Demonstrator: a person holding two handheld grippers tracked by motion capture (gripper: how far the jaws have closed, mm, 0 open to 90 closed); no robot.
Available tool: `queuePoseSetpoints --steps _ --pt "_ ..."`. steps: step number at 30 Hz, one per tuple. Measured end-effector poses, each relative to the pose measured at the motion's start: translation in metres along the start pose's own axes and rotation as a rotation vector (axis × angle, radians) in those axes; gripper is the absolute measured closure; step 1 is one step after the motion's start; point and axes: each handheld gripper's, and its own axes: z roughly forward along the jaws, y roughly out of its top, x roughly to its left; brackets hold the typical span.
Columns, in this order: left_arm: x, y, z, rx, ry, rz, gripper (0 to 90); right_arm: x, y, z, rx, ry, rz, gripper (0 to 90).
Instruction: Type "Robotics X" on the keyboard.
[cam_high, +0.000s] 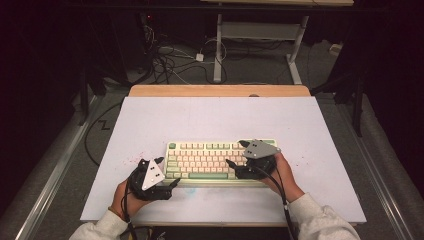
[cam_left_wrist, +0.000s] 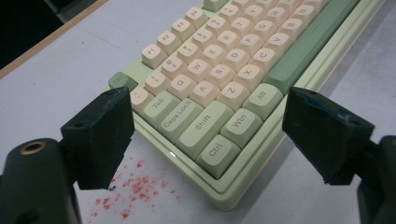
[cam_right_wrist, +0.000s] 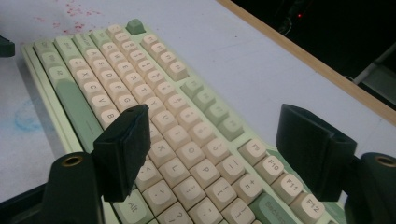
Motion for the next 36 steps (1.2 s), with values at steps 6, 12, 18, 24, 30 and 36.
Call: queuePoseSetpoints --steps 6,12,18,24,30,36 --pt "0.0 0.001 -0.001 0.001 -0.006 0.002 16.4 0.0 -0.007 -0.012 -0.014 -0.027 -0.002 20.2" --pt "0.001 0.004 -0.004 -0.005 -0.029 0.007 26.2 -0.001 -0.016 -0.024 -0.006 -0.034 -0.01 20.0" --pt "0.003 0.005 -0.003 -0.001 -0.042 -0.005 34.6 0.0 -0.025 -0.035 -0.007 -0.053 -0.021 20.0" --pt "0.005 0.006 -0.003 0.01 -0.067 0.013 47.8 0.001 -0.035 -0.044 -0.018 -0.054 -0.031 20.0" --pt "0.005 0.007 -0.004 0.027 -0.084 0.014 66.6 0.001 -0.041 -0.051 -0.02 -0.06 -0.033 20.0" --pt "0.004 0.008 -0.003 0.05 -0.1 0.012 82.6 0.001 -0.046 -0.056 -0.013 -0.064 -0.03 20.1"
